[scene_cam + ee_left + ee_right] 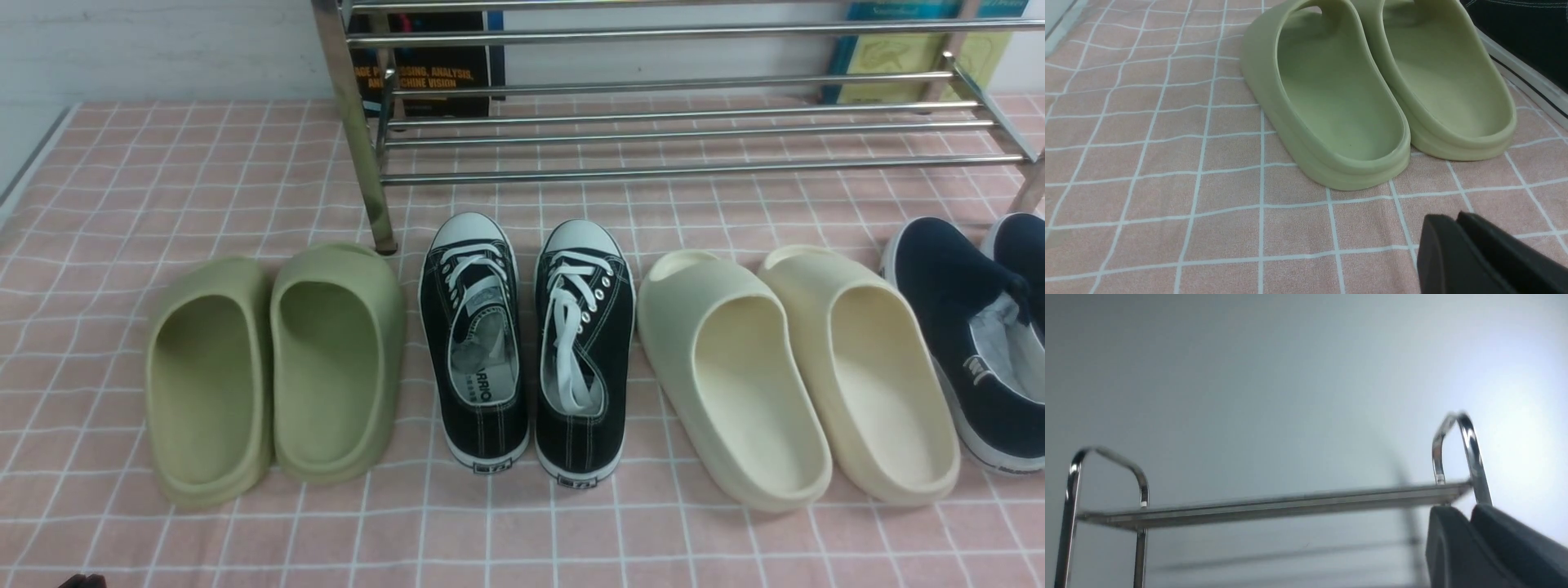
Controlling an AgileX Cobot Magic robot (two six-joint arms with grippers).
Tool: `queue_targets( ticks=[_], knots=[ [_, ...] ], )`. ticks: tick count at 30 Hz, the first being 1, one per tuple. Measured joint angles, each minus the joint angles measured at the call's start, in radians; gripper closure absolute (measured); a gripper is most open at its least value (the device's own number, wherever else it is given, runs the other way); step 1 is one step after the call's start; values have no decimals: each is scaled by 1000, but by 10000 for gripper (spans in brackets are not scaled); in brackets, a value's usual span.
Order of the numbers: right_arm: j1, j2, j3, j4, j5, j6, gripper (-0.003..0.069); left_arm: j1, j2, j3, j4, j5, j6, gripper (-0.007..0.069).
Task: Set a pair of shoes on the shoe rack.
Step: Use the right arm to grab the shoe closest to it
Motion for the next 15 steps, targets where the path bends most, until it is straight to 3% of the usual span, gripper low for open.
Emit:
queue_targets(
  ticks=[2,4,8,12,15],
  knots=[
    [0,69,-126,6,61,-37,669,0,0,0,0,0,0,558],
    [0,124,-182,9,113,-78,674,0,0,0,0,0,0,557],
    [0,371,-326,12,369,-236,669,0,0,0,0,0,0,553],
    [0,542,-344,17,555,-257,666,0,0,0,0,0,0,553],
    [0,710,-372,29,816,-247,667,0,0,0,0,0,0,553]
  ],
)
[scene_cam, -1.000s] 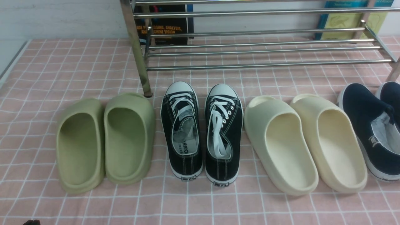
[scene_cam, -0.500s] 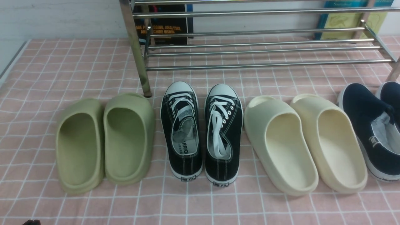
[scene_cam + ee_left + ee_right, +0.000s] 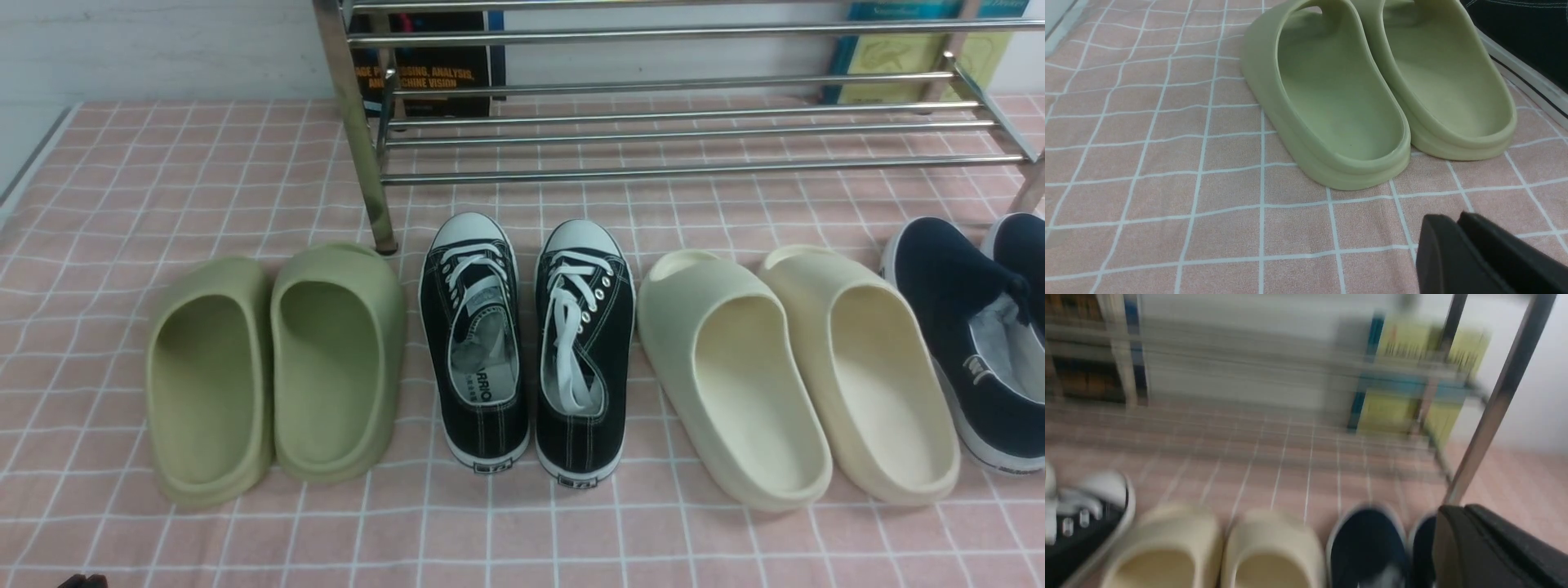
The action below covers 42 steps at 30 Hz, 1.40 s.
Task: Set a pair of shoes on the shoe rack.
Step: Use the right arm to grab the shoe closest to it
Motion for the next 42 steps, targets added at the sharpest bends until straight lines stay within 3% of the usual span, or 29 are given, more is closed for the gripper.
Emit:
queue_targets(
  ticks=[4,9,17,20,23,27,29,31,42],
  knots=[
    [0,213,-113,6,319,-23,659,0,0,0,0,0,0,553],
    [0,397,-260,6,443,-51,604,0,0,0,0,0,0,553],
    [0,717,-389,-17,391,-46,275,0,0,0,0,0,0,553],
    [0,817,-389,-29,366,-17,228,0,0,0,0,0,0,551],
    [0,875,-389,-40,356,11,242,0,0,0,0,0,0,549],
    [0,930,-394,-43,357,41,389,0,0,0,0,0,0,547],
    [0,930,-397,-64,363,41,538,0,0,0,0,0,0,543],
    [0,925,-397,-78,364,41,617,0,0,0,0,0,0,540],
    [1,794,-397,-120,440,39,622,0,0,0,0,0,0,530]
  ],
)
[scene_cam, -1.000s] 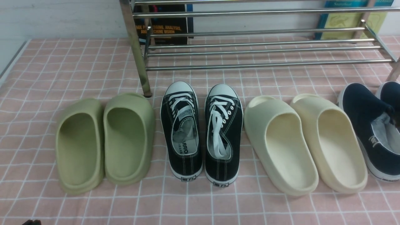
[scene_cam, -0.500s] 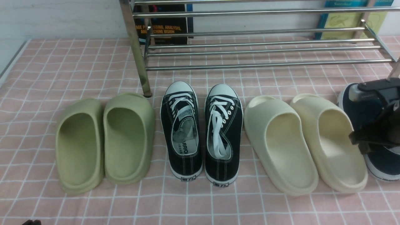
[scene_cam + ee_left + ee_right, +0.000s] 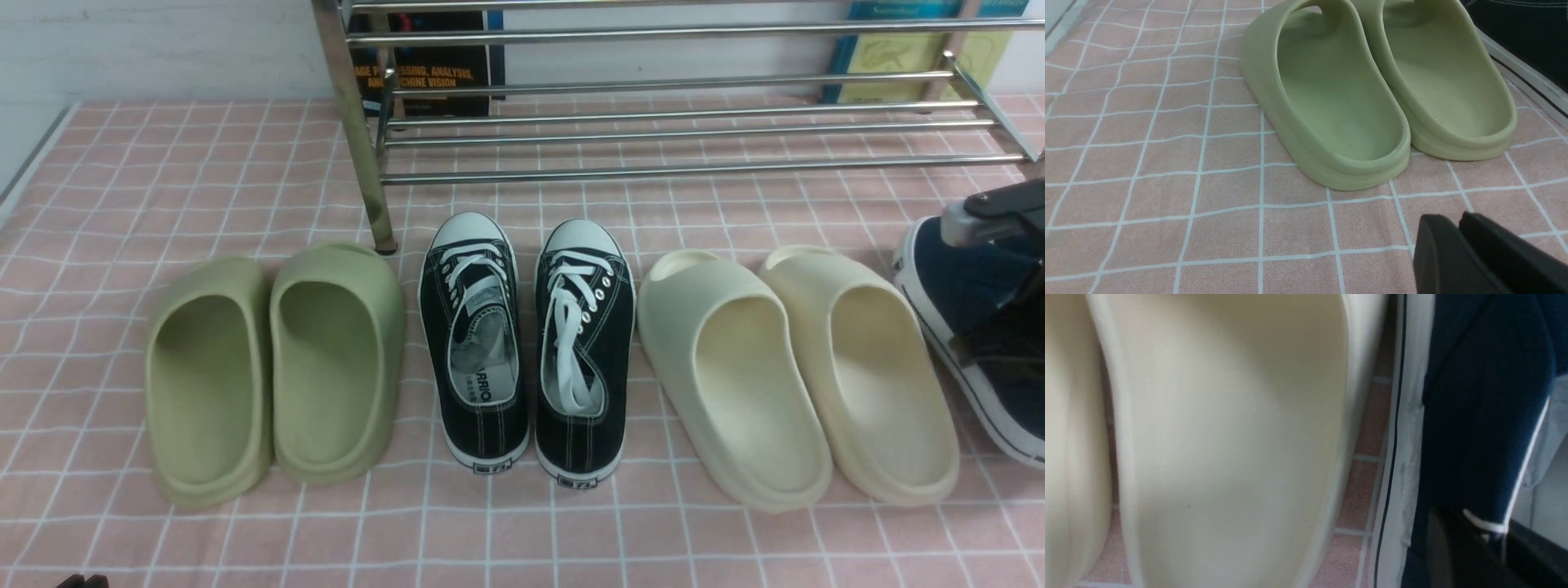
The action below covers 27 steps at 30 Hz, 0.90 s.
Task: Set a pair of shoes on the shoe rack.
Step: Use the right arm to grab the shoe closest to it, then use the right arm to put a shoe into the shoe rack
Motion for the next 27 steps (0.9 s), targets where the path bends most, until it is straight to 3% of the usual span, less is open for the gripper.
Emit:
queue_targets(
  ticks=[5,15,27],
  knots=[
    [0,-67,-16,7,27,-50,622,0,0,0,0,0,0,527],
    [1,14,-192,169,-16,-288,622,0,0,0,0,0,0,516],
    [2,393,-639,221,-2,-309,622,0,0,0,0,0,0,510]
  ],
)
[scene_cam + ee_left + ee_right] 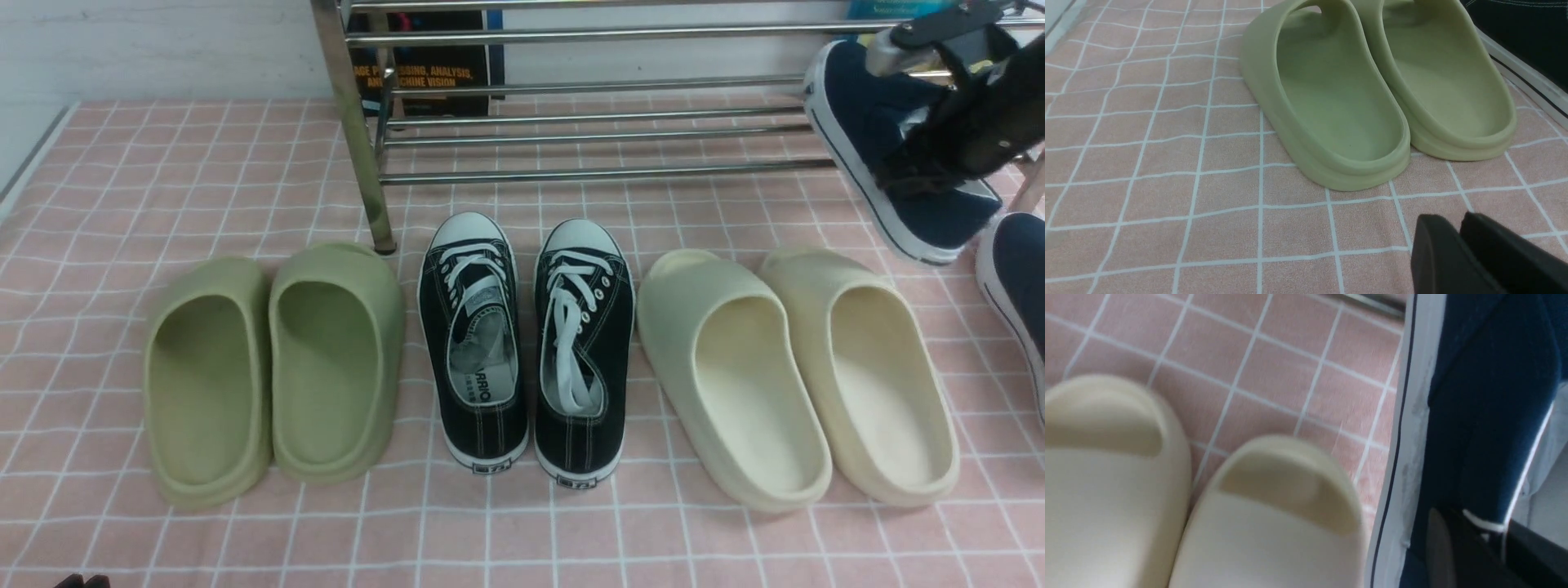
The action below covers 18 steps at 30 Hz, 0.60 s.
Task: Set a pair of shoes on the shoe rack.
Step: Use the right arm to put a shoe into the shoe rack
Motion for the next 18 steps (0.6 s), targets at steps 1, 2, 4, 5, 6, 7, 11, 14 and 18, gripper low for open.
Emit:
queue_targets(
  ticks=[1,2,4,5,6,7,11,14,18],
  knots=[
    [0,33,-45,5,7,0,622,0,0,0,0,0,0,510],
    [0,33,-53,6,8,0,622,0,0,0,0,0,0,510],
    [0,95,-138,16,27,0,622,0,0,0,0,0,0,510],
    [1,140,-200,31,63,0,622,0,0,0,0,0,0,510],
    [4,157,-237,40,76,0,622,0,0,0,0,0,0,510],
    [5,184,-277,50,89,0,622,0,0,0,0,0,0,510],
    [5,239,-361,79,96,1,622,0,0,0,0,0,0,505],
    [7,259,-381,84,99,0,622,0,0,0,0,0,0,499],
    [8,265,-387,84,117,-26,622,0,0,0,0,0,0,497]
  ],
)
